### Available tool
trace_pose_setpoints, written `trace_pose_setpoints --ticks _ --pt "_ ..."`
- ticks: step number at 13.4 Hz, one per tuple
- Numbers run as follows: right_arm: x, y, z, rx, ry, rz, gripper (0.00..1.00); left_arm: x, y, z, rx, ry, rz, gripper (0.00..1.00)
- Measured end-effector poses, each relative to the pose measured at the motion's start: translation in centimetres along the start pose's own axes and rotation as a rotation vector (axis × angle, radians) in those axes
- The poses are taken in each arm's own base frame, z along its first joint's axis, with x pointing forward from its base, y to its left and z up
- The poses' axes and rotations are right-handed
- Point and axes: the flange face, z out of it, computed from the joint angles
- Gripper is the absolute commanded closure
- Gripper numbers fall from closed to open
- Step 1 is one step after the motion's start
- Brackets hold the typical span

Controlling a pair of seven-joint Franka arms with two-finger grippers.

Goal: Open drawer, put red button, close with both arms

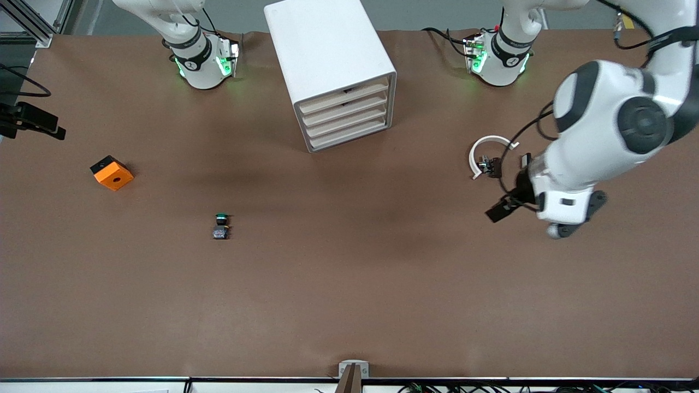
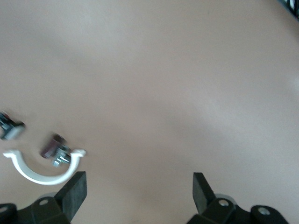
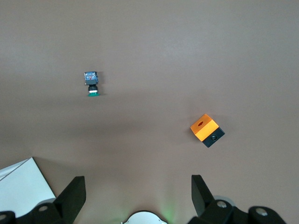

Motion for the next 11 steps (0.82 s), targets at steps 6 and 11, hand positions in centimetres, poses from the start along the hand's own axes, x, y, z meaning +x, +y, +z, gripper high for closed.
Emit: trace_pose_setpoints --ticks 6,11 --pt "-2.5 -1.0 0.4 0.004 0.039 -0.02 0.0 4.4 -10.6 -8.4 0.019 0.035 0.128 0.0" --pt "-2.8 -0.9 0.2 0.006 0.047 -0.018 0.0 4.3 -14.6 -12.7 0.037 0.087 0.397 0.0"
